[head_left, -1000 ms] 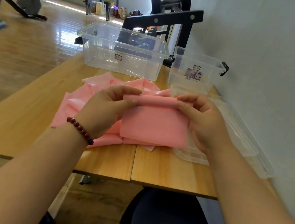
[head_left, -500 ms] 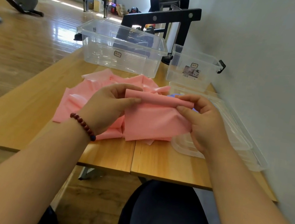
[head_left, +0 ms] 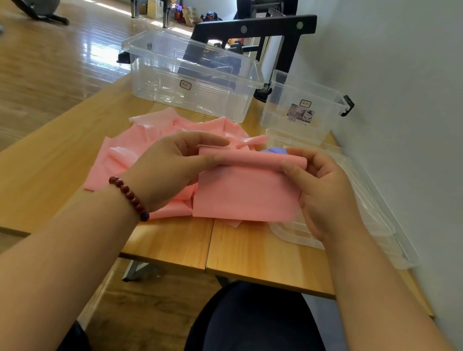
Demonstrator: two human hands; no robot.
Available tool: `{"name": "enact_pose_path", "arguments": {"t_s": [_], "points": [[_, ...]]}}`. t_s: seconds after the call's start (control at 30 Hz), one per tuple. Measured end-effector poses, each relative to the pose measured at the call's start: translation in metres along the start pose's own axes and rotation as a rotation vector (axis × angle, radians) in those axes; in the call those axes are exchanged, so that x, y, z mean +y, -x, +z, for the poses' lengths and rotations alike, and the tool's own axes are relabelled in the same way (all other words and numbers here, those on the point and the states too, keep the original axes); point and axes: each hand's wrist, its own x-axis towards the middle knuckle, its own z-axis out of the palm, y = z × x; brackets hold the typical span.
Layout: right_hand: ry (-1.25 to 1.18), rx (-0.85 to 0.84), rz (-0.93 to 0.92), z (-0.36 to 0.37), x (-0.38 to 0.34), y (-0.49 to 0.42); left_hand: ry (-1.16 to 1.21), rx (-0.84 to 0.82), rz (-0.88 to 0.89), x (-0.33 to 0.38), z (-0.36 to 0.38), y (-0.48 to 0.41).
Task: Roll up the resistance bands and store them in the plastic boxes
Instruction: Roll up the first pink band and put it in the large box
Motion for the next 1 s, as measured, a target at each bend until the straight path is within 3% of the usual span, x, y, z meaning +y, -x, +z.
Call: {"name": "enact_pose_path", "arguments": {"t_s": [0.37,0.53,0.7,0.87,1.0], "points": [[-0.016,-0.057,-0.031,0.0025,-0.0016,0.0036,0.132,-0.006,-0.056,-0.0067,-0.0008,-0.0038],[-0.085,-0.068,0.065,0.0003,0.0035,0.0051,0.116,0.002,-0.035,-0.0092,-0.0023,-0.0045],[-0.033,-0.029,-0.014,-0.0021,0.0068,0.0045,0.088,-0.02,-0.056,-0.0082,-0.0015,-0.0029],[-0.068,-0.057,-0.049,-0.004,0.0058,0.0025,0.206,-0.077,-0.125,-0.0048,-0.0003,-0.0003],[-0.013,-0.045,-0.068,-0.0024,0.0059,0.0038,0.159,-0.02,-0.108,-0.0072,0.0028,-0.001]]}}
